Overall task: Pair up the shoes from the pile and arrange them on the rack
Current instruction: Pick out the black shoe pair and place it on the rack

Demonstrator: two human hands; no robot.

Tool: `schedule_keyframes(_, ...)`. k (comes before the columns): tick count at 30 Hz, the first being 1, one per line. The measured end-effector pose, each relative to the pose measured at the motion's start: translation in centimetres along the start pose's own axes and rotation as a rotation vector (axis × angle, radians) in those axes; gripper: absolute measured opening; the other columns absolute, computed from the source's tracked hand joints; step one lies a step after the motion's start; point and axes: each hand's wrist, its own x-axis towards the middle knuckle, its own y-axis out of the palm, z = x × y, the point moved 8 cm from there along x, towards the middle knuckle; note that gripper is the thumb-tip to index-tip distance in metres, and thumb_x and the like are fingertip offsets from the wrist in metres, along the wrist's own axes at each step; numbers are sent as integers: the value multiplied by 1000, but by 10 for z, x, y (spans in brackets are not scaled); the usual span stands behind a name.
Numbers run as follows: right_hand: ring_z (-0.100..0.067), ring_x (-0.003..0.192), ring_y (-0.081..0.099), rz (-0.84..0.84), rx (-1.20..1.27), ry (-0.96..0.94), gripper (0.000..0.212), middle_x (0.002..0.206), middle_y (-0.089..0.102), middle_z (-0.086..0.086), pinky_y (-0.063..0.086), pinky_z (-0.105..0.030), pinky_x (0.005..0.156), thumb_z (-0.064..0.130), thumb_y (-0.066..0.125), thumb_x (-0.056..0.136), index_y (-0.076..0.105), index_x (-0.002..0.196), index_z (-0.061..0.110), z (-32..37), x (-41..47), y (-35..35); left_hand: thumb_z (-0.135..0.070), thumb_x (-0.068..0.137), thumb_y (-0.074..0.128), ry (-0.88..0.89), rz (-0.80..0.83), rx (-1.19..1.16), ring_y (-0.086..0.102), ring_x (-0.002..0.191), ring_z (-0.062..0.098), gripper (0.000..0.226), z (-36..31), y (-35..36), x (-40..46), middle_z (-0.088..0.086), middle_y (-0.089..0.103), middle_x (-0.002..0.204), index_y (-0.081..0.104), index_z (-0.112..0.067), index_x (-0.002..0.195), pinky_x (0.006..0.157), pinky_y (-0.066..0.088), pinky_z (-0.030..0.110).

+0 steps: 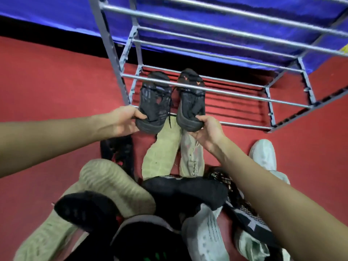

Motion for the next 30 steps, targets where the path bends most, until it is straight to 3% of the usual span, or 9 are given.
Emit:
schedule_keyframes(2, -26, 86, 63, 17, -31, -41, 24, 101, 65, -15, 53, -41, 83, -2, 39, 91, 57, 107, -1, 2, 19, 5, 10, 87, 35, 29, 41, -39, 71, 80, 15, 38, -5, 4, 12, 5, 74, 96, 62, -7, 107, 68, 60, 21)
schedule_keyframes(6, -32, 95, 64, 38, -15, -67, 26, 109, 64, -21, 53, -45, 89, -3, 39, 92, 57, 110, -4, 3, 53, 18, 8, 86, 37, 41, 21, -142, 64, 104, 23, 42, -11, 1, 40, 10, 65, 116, 58, -5, 120, 86, 55, 27)
schedule_keyframes(10, -33, 101, 62, 30, 10, -64, 24, 110, 63, -22, 51, -46, 95, -1, 38, 93, 58, 104, -4, 0, 76, 24, 5, 87, 37, 80, 19, -173, 65, 81, 16, 30, -16, -6, 66, 7, 65, 94, 60, -7, 103, 76, 58, 23)
schedule_keyframes(12, -29, 94, 63, 51, 53, -43, 24, 100, 65, -17, 51, -43, 94, 0, 34, 94, 59, 94, 0, -1, 81, 30, 6, 87, 36, 133, -4, -170, 67, 74, 14, 33, -19, -10, 75, 8, 66, 97, 59, -7, 107, 63, 59, 20)
schedule_keyframes(14, -24, 85, 64, 55, 124, -8, 25, 93, 65, -14, 55, -36, 81, 2, 32, 96, 57, 92, 1, -2, 85, 33, 8, 85, 37, 189, -34, -173, 67, 76, 16, 36, -20, -14, 83, 13, 65, 108, 59, -6, 109, 59, 58, 19)
schedule_keyframes(18, -23, 83, 66, 50, 171, 34, 21, 92, 66, -14, 58, -31, 68, 4, 34, 96, 55, 97, -1, -4, 91, 36, 9, 83, 43, 255, -66, -140, 65, 92, 23, 41, -20, -18, 94, 18, 68, 112, 63, 1, 117, 74, 59, 25)
schedule_keyframes(24, -25, 87, 67, 43, 140, 22, 20, 99, 66, -16, 58, -33, 72, 5, 40, 95, 52, 109, -1, -8, 97, 39, 6, 87, 44, 301, -87, -210, 68, 80, 18, 24, -26, -16, 98, 10, 70, 87, 64, -7, 83, 85, 56, 31)
schedule_keyframes(28, -26, 87, 67, 24, -8, -59, 16, 103, 65, -20, 59, -36, 78, 4, 44, 95, 56, 101, -4, -11, 96, 36, 6, 89, 45, 300, -101, -297, 67, 90, 23, 21, -28, -14, 106, 15, 67, 103, 61, -4, 98, 90, 55, 36)
schedule_keyframes(30, -29, 89, 68, 6, -51, -68, 26, 113, 64, -24, 59, -38, 75, 6, 46, 94, 52, 114, -9, -13, 97, 34, 4, 90, 45, 287, -102, -295, 64, 97, 27, 24, -29, -8, 108, 18, 64, 113, 57, -4, 109, 97, 52, 40)
